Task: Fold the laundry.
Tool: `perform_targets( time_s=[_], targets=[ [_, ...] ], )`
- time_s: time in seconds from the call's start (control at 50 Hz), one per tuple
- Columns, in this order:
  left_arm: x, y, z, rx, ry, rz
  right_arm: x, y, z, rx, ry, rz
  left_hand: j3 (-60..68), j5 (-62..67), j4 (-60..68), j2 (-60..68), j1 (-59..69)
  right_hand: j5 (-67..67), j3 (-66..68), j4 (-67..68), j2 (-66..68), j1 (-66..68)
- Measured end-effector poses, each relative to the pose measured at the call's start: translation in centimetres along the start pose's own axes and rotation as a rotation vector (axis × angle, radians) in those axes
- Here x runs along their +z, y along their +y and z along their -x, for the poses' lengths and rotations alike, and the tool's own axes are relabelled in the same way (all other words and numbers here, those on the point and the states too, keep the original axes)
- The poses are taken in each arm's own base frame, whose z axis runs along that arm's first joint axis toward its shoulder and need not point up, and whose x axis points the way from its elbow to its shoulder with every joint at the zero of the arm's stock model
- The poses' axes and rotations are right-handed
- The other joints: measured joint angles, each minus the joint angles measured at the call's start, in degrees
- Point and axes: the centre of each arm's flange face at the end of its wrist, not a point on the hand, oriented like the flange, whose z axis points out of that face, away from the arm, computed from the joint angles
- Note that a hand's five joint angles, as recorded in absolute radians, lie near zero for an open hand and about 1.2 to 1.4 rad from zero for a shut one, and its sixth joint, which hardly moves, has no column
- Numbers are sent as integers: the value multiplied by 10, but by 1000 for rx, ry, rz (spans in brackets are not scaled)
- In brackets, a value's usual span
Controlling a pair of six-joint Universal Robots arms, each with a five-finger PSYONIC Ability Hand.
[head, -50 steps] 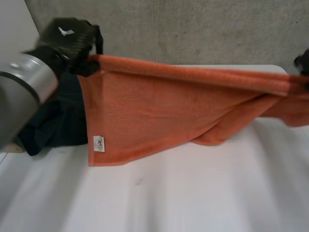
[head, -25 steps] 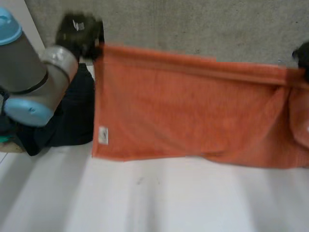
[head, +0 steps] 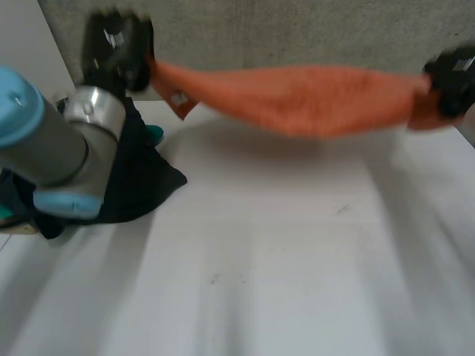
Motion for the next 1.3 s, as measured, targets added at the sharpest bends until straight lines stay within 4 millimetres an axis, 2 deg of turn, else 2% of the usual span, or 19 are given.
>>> perform_targets(
  time_s=[0.04, 0.08, 0.18, 0.24, 0.28, 0.32, 0.36, 0.38, 0.42, 0.52, 0.6, 0.74, 0.96, 1.0, 1.1, 1.16, 1.26, 1.3],
  targets=[
    [-10, 15, -5, -2, 23, 52, 2, 19, 14, 11, -55, 64, 0, 0, 0, 0, 0, 0, 0, 0, 0, 0],
    [-24, 36, -12, -5, 53, 122, 3, 48, 36, 27, -131, 159, 0, 0, 0, 0, 0, 0, 0, 0, 0, 0],
    [-45, 67, -21, -15, 88, 230, 2, 95, 67, 56, -234, 308, 0, 0, 0, 0, 0, 0, 0, 0, 0, 0],
    [-51, 76, -20, -18, 89, 263, 1, 110, 72, 77, -253, 357, 0, 0, 0, 0, 0, -25, -28, -31, -27, -7],
    [-53, 80, -16, -21, 81, 280, 1, 119, 71, 109, -251, 388, 0, 0, 0, 0, 0, -131, -134, -136, -131, -82],
    [-54, 80, -12, -25, 71, 286, 0, 123, 67, 136, -241, 403, 0, 0, 0, 0, 0, -189, -189, -191, -182, -134],
    [-54, 79, -7, -31, 59, 286, -1, 127, 60, 182, -220, 417, 0, 0, 0, 0, 0, -313, -304, -308, -297, -245],
    [-54, 78, -6, -34, 57, 286, -1, 127, 58, 193, -215, 419, 0, 0, 0, 0, 0, -323, -312, -317, -304, -257],
    [-54, 73, -1, -51, 43, 279, -3, 126, 44, 248, -185, 421, 0, 0, 0, 0, 0, -401, -385, -389, -376, -322],
    [-54, 62, 6, -95, 27, 264, -11, 121, 18, 329, -155, 435, 0, 0, 0, 0, 0, -421, -400, -407, -392, -335],
    [-54, 58, 9, -116, 24, 262, -20, 125, 10, 364, -175, 477, 0, 0, 0, 0, 0, -421, -400, -407, -392, -335],
    [-55, 56, 11, -123, 23, 270, -32, 134, 18, 368, -265, 506, 0, 0, 0, 0, 0, -413, -400, -407, -392, -335],
    [-52, 55, 12, -120, 20, 262, -31, 146, 37, 332, -332, 458, 0, 0, 0, 0, 0, -398, -398, -405, -391, -333],
    [-52, 54, 12, -119, 19, 260, -30, 150, 39, 326, -330, 453, 0, 0, 0, 0, 0, -369, -372, -378, -364, -308],
    [-52, 54, 12, -119, 19, 258, -27, 157, 42, 313, -317, 440, 0, 0, 0, 0, 0, -198, -191, -199, -178, -146],
    [-52, 52, 13, -120, 18, 256, -23, 160, 42, 303, -300, 435, 0, 0, 0, 0, 0, -30, -25, -28, -11, 15],
    [-51, 41, 17, -120, 12, 237, -19, 158, 32, 279, -242, 431, 0, 0, 0, 0, 0, -16, -4, -2, 0, 25],
    [-51, 30, 21, -118, 6, 221, -18, 148, 19, 258, -193, 411, 0, 0, 0, 0, 0, -16, -3, -1, 0, 25]
  ],
)
